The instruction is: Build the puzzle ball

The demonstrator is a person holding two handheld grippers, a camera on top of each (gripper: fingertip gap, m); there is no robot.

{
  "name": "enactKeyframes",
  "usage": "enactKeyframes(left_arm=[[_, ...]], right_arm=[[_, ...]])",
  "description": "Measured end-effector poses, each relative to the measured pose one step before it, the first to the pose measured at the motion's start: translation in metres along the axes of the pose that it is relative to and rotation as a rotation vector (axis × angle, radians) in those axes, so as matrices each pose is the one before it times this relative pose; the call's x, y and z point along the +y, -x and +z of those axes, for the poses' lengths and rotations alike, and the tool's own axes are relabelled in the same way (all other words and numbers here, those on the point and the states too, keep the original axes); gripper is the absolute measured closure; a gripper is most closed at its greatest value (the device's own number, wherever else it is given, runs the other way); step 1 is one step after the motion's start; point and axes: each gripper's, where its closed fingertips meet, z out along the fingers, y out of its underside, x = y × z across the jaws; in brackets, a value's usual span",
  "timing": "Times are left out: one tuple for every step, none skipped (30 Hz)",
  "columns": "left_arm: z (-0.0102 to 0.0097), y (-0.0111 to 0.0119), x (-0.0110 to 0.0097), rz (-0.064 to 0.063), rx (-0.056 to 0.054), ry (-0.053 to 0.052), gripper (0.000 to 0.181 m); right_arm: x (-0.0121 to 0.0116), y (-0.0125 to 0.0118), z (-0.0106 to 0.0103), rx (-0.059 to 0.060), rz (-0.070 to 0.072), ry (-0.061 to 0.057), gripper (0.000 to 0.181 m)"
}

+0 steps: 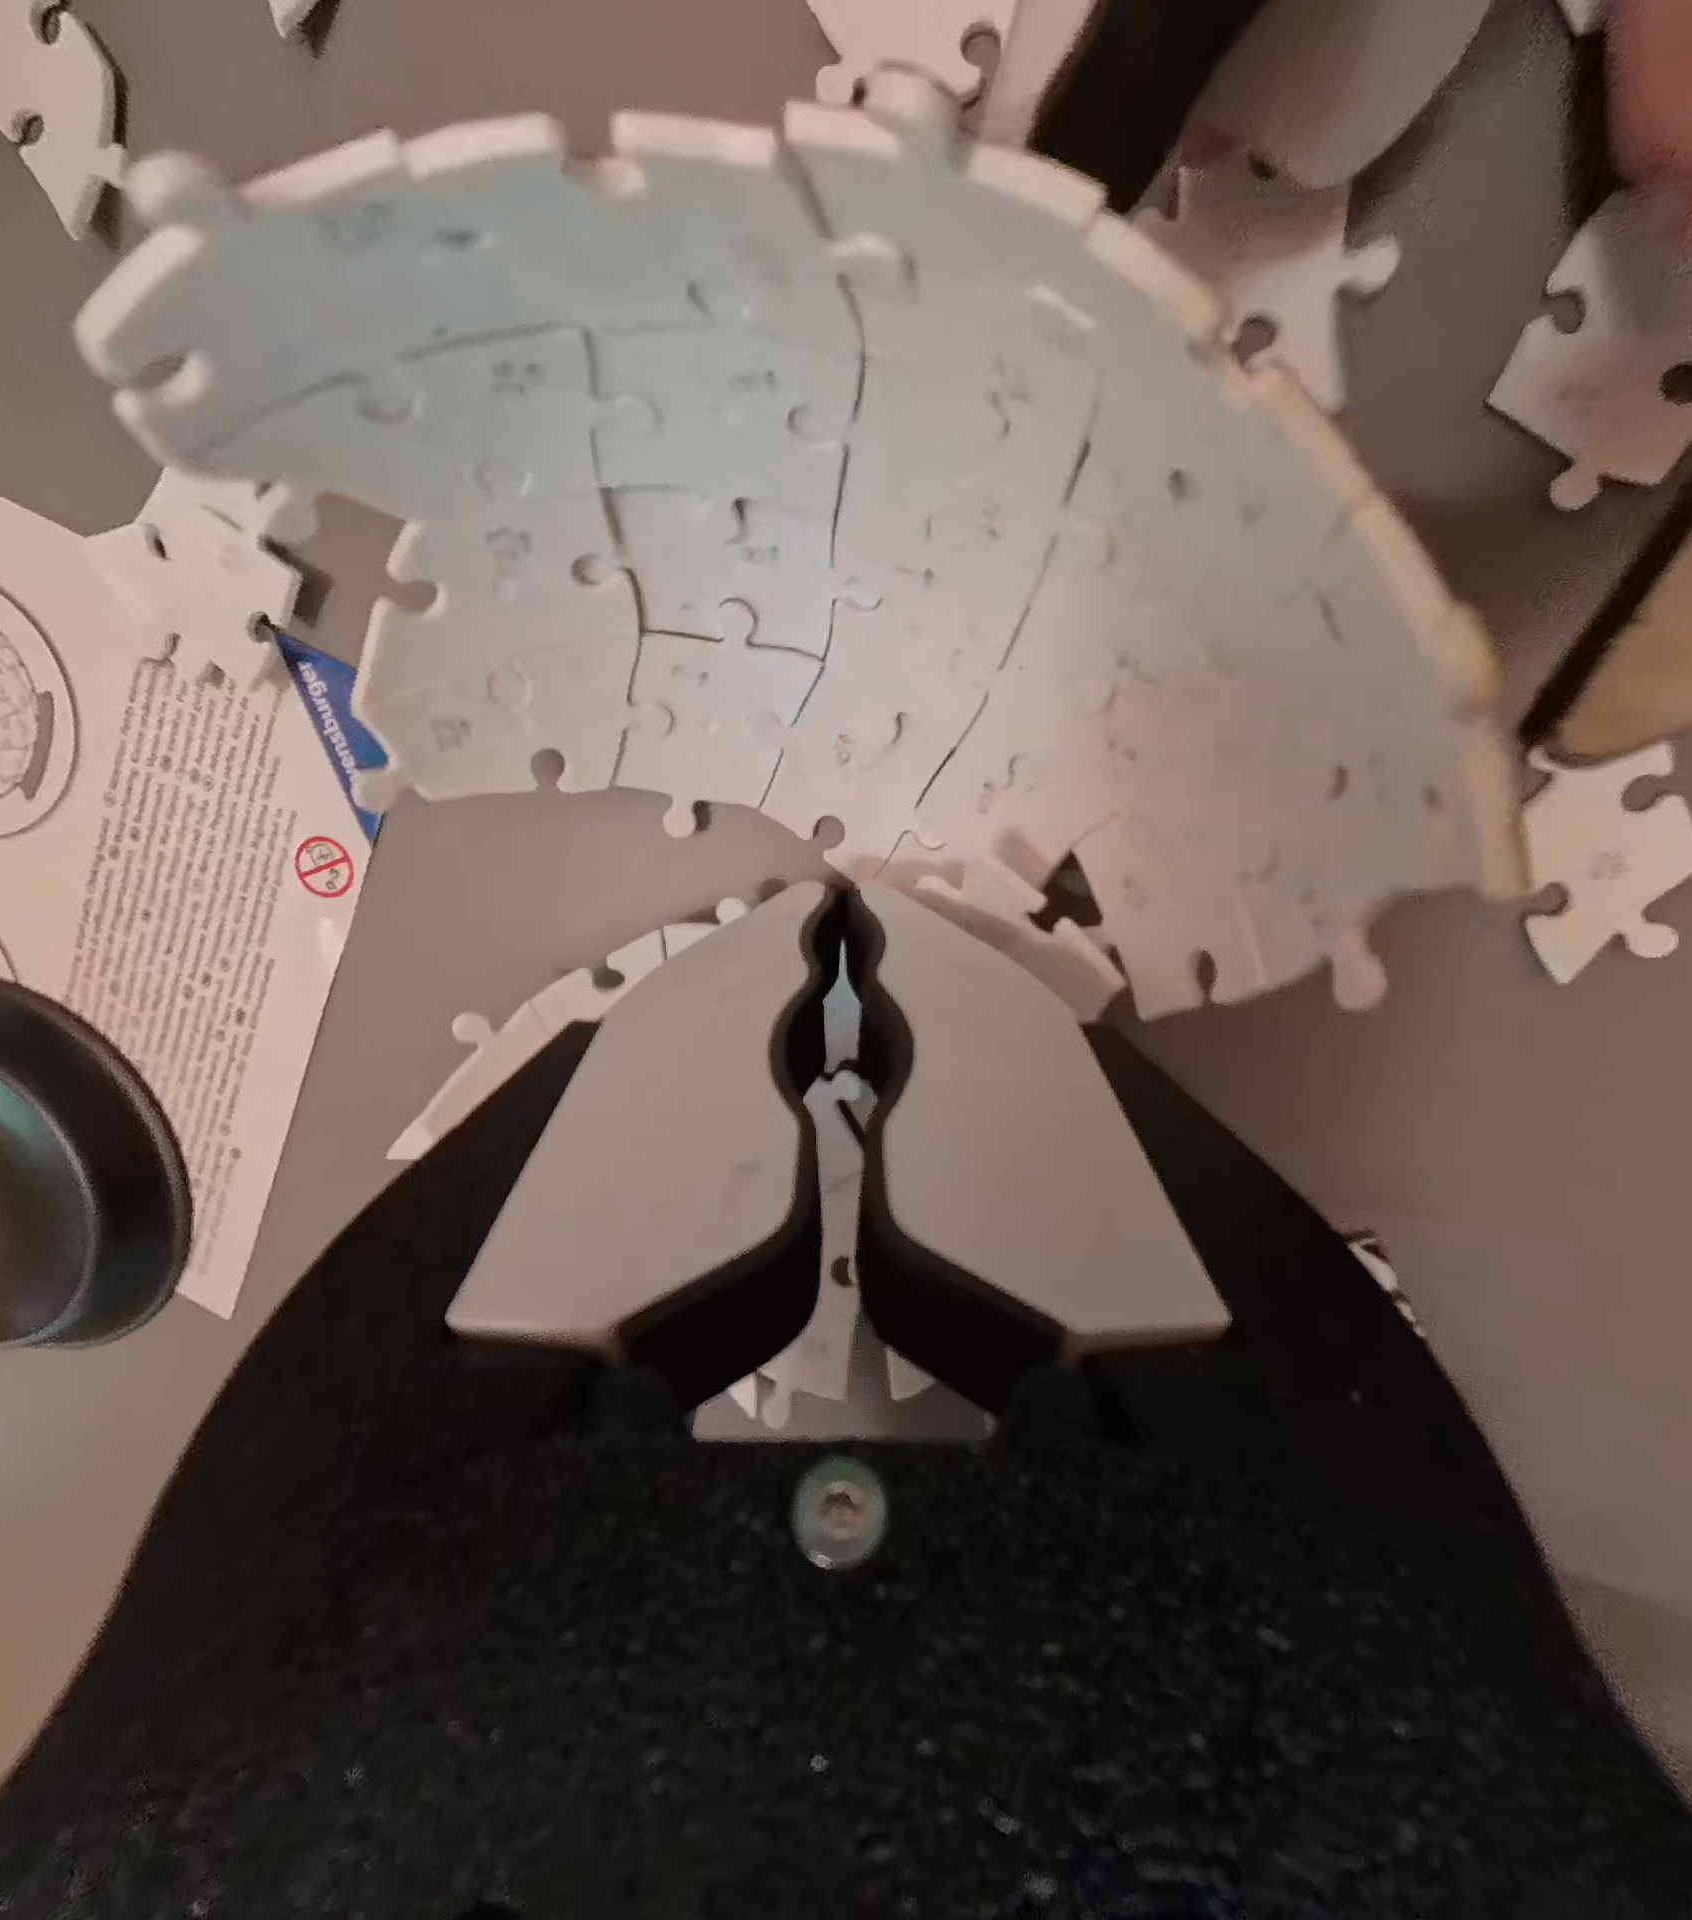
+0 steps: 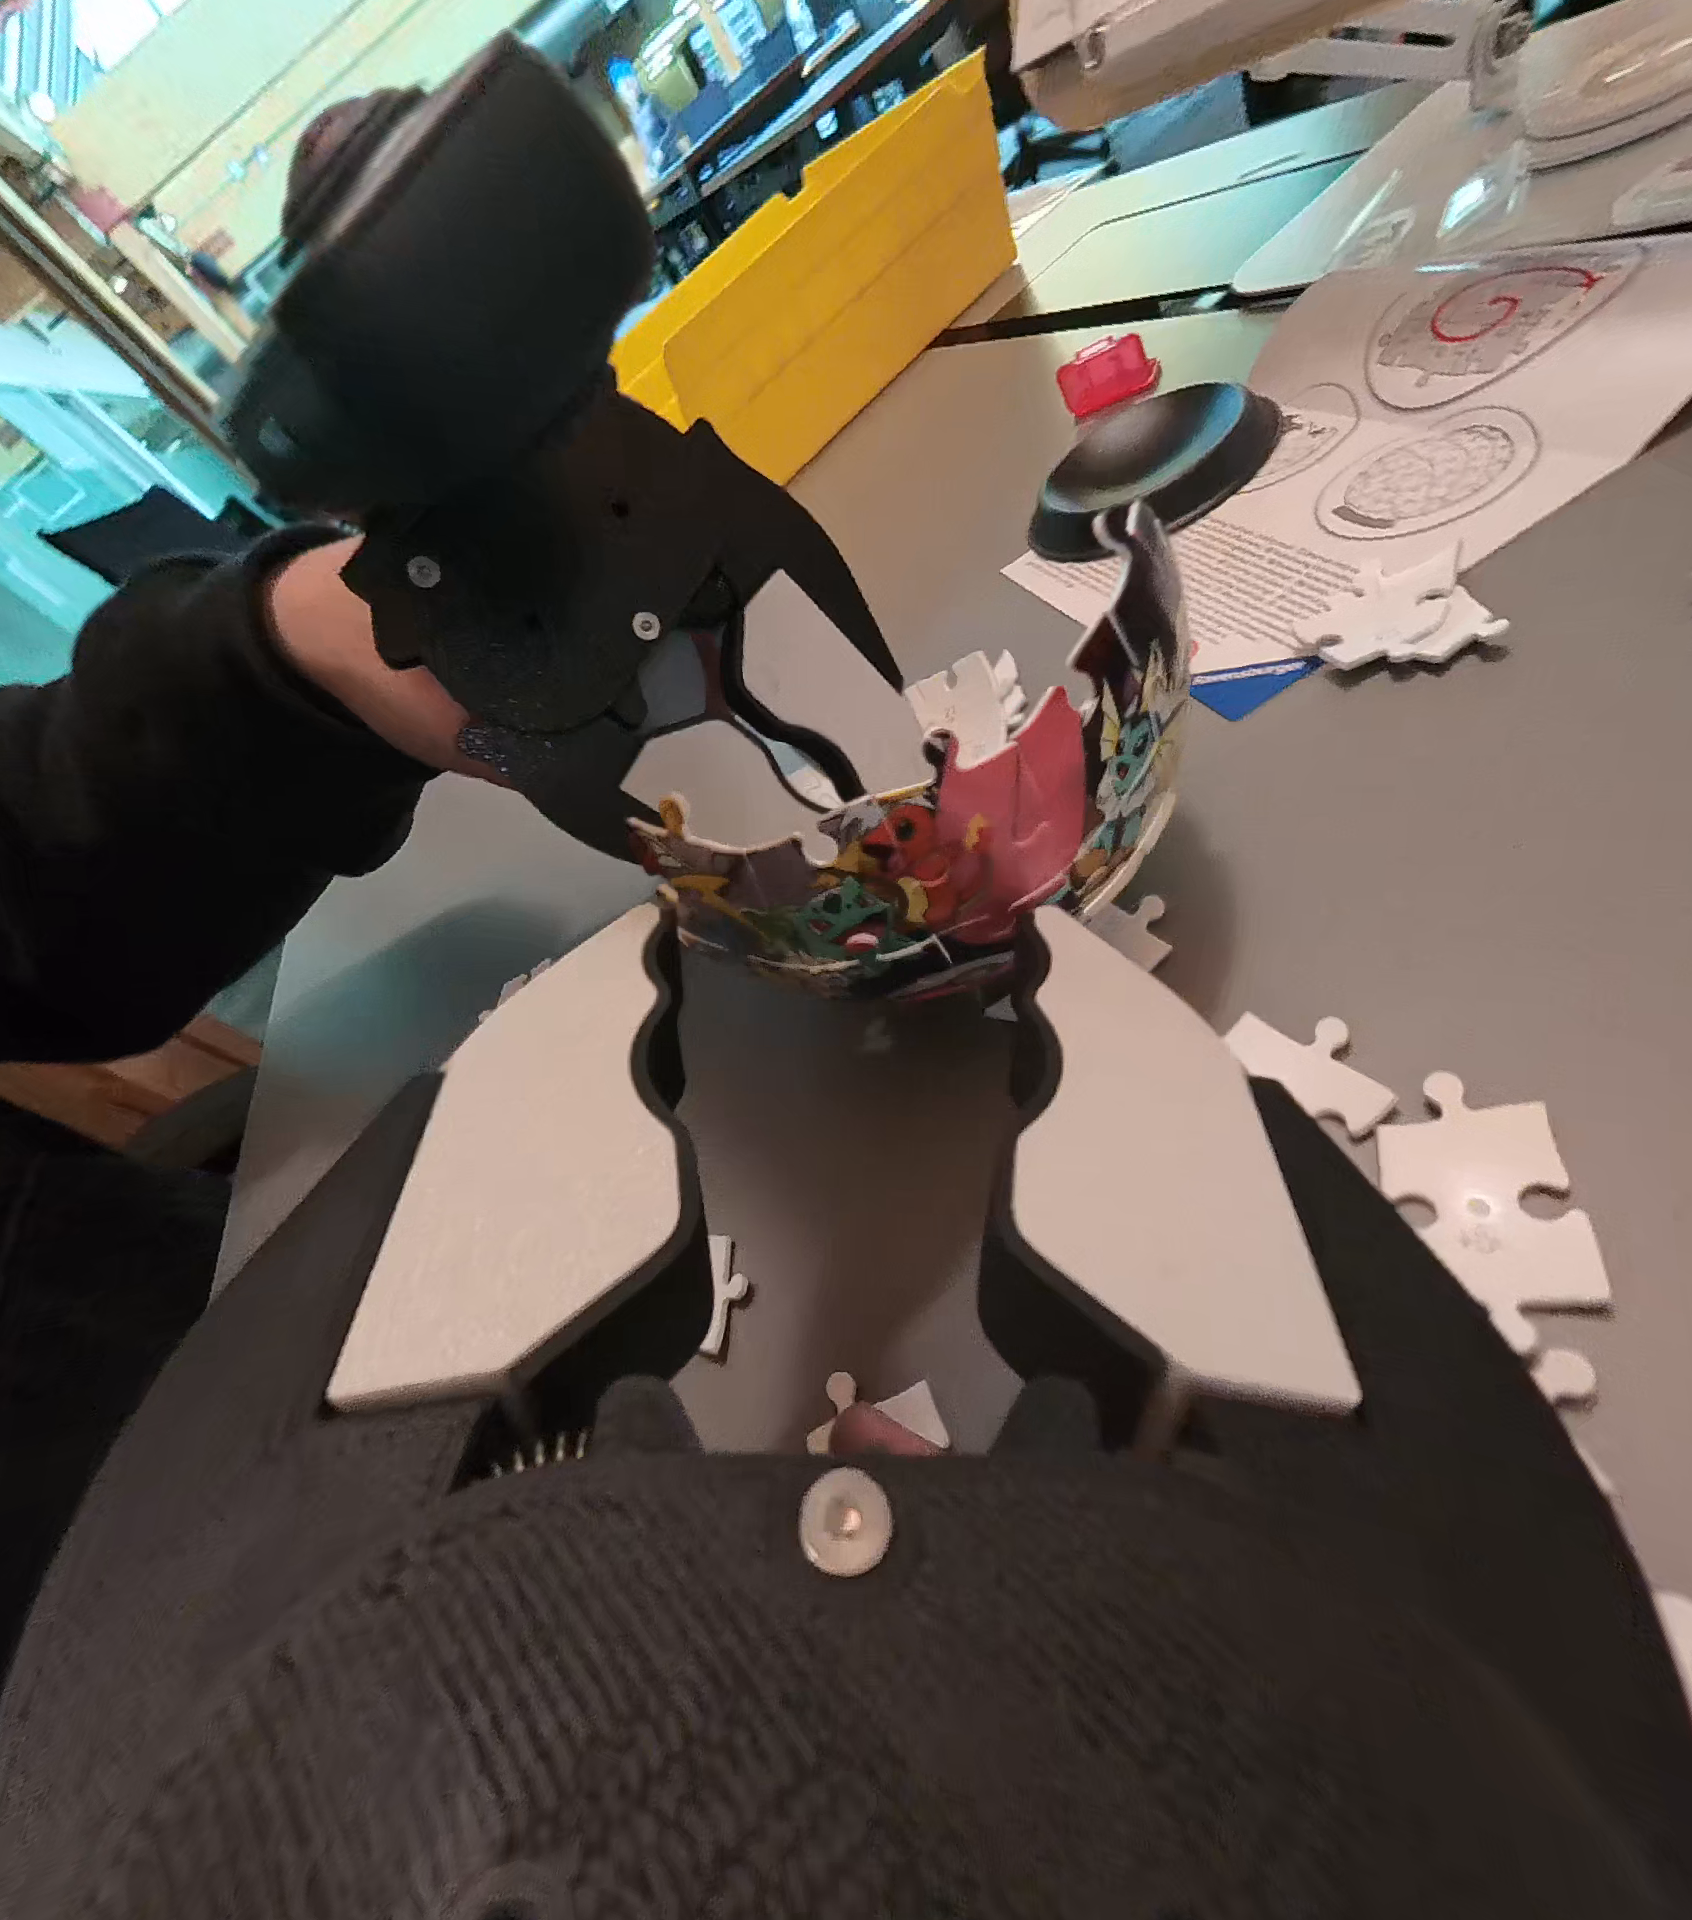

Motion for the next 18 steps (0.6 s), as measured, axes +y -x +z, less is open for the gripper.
enactKeyframes(left_arm=[[0.00068,0.00084,0.00064,0.0101,-0.0037,0.0047,0.181],[0.00048,0.00040,0.00032,-0.0003,0.0031,0.0021,0.181],[0.00020,-0.00005,0.00013,-0.0086,0.0103,-0.0006,0.181],[-0.00004,-0.00040,0.00015,-0.0105,0.0128,-0.0010,0.181],[-0.00005,-0.00030,-0.00001,-0.0035,0.0093,-0.0024,0.181],[-0.00002,-0.00016,-0.00009,0.0074,0.0035,-0.0035,0.181],[-0.00018,-0.00008,-0.00022,0.0146,-0.0024,-0.0038,0.181],[-0.00015,-0.00070,-0.00051,0.0164,-0.0024,-0.0040,0.181],[-0.00040,-0.00174,-0.00092,0.0137,0.0030,-0.0063,0.181],[-0.00023,-0.00211,-0.00169,0.0107,0.0054,-0.0102,0.181],[-0.00021,-0.00197,-0.00185,0.0095,0.0057,-0.0119,0.181],[0.00041,-0.00095,-0.00105,0.0095,0.0016,-0.0069,0.181],[0.00048,0.00046,-0.00047,0.0047,-0.0068,-0.0024,0.181],[0.00051,0.00087,-0.00028,-0.0052,-0.0060,-0.0004,0.181],[0.00038,0.00006,-0.00050,-0.0153,0.0012,-0.0009,0.181],[0.00037,-0.00045,-0.00054,-0.0171,0.0034,-0.0012,0.181],[0.00006,-0.00034,-0.00032,-0.0084,-0.0015,-0.0013,0.181],[0.00005,0.00009,-0.00014,0.0039,-0.0086,-0.0009,0.181]], right_arm=[[-0.00072,0.00152,0.00052,-0.0180,-0.0129,0.0107,0.120],[-0.00116,0.00188,0.00019,-0.0176,-0.0082,0.0086,0.121],[-0.00066,0.00118,0.00017,-0.0101,-0.0066,0.0090,0.122],[-0.00004,0.00038,0.00014,-0.0038,-0.0070,0.0088,0.122],[0.00044,-0.00055,-0.00006,0.0036,-0.0075,0.0081,0.123],[0.00095,-0.00174,-0.00028,0.0105,-0.0062,0.0078,0.122],[0.00108,-0.00218,-0.00045,0.0116,-0.0028,0.0068,0.121],[0.00101,-0.00186,-0.00067,0.0112,0.0027,0.0039,0.121],[0.00045,-0.00181,-0.00072,0.0121,0.0100,-0.0010,0.120],[-0.00009,-0.00075,-0.00072,0.0061,0.0124,-0.0068,0.119],[-0.00021,0.00055,-0.00068,-0.0020,0.0093,-0.0101,0.118],[0.00030,0.00063,-0.00080,-0.0018,0.0101,-0.0081,0.119],[0.00100,0.00053,-0.00082,-0.0014,0.0121,-0.0016,0.120],[0.00020,0.00121,-0.00109,-0.0046,0.0129,-0.0042,0.121],[-0.00047,0.00145,-0.00155,-0.0016,0.0108,-0.0062,0.120],[-0.00030,0.00128,-0.00198,0.0027,0.0049,-0.0038,0.120],[-0.00031,0.00080,-0.00235,0.0085,0.0000,-0.0030,0.120],[-0.00031,-0.00048,-0.00238,0.0156,0.0017,-0.0025,0.120]])
